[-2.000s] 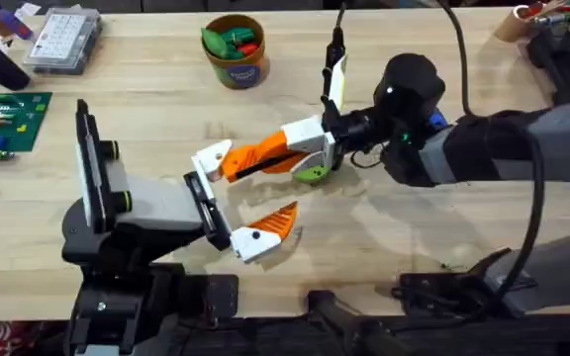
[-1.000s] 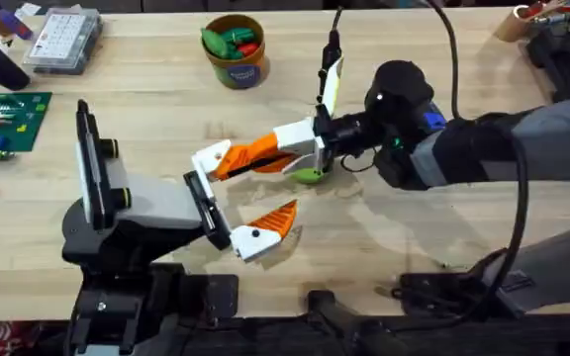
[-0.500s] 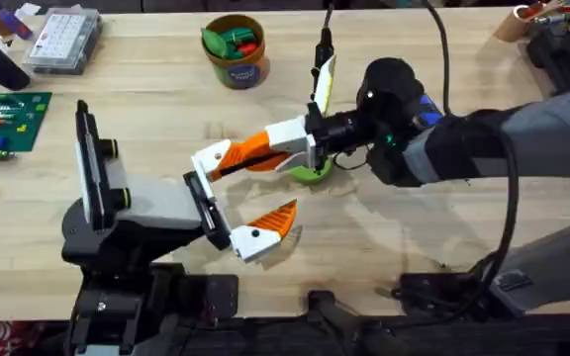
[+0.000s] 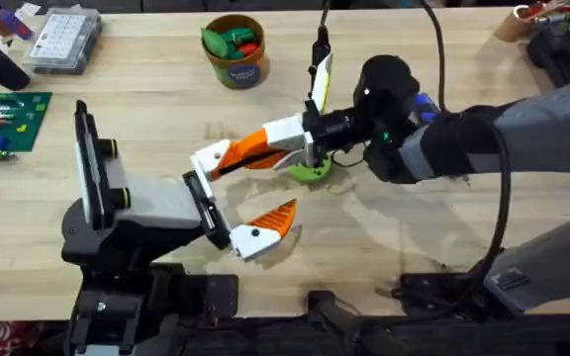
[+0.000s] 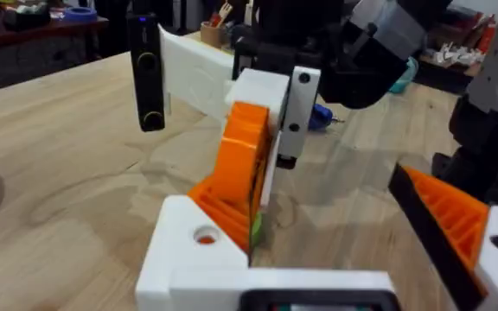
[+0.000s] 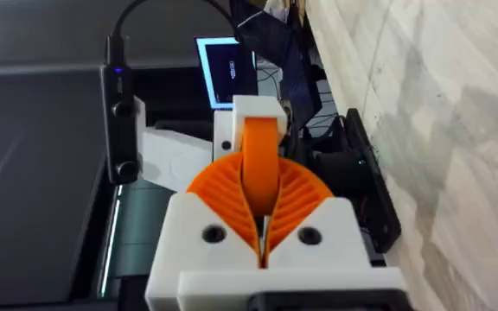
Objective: Pick up the gripper from the table and insert it into the empty holder that is missing its gripper. Then pick up a screw, insert it into the mounting hole, and use the screwdriver to tighten it. Finally, clean up the table by picking up the vegetable and placing it into the bucket.
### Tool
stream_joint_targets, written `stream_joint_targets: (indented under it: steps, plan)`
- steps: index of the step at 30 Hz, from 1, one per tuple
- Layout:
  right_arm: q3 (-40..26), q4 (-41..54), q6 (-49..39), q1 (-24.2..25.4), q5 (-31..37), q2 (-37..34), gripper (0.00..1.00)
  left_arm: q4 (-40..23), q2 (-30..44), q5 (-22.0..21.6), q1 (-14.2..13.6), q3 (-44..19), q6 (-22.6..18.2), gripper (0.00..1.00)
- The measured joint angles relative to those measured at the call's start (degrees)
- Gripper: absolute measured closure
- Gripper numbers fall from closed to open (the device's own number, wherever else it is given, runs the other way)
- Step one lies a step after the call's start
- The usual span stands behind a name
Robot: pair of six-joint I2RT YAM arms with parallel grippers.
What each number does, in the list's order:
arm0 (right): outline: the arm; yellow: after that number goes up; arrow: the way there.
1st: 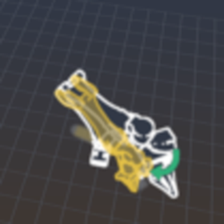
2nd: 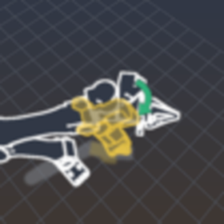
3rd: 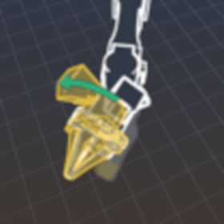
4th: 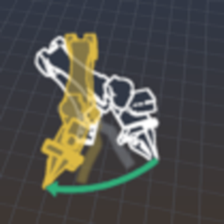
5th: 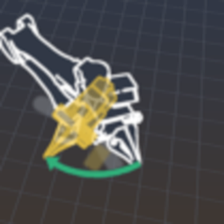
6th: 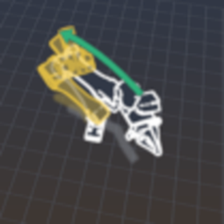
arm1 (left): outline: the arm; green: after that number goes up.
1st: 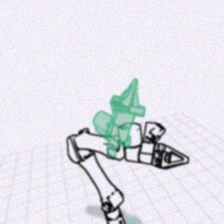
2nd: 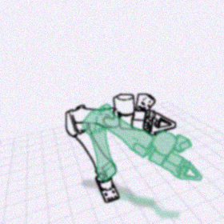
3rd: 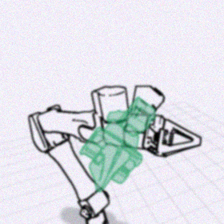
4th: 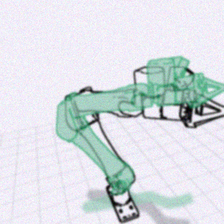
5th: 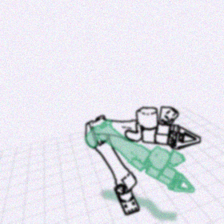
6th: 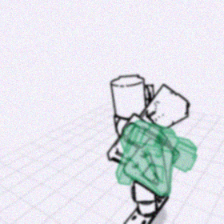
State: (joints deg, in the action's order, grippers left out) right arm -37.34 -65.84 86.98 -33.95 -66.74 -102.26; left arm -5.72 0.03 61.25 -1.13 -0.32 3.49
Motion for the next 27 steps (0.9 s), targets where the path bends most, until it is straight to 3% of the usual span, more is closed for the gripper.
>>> stream_joint_targets:
  steps: [27]
  plan:
    - [-0.02, 0.02, 0.00, 0.00, 0.00, 0.00, 0.994, -0.02, 0.02, 0.02, 0.00, 0.02, 0.02, 0.014]
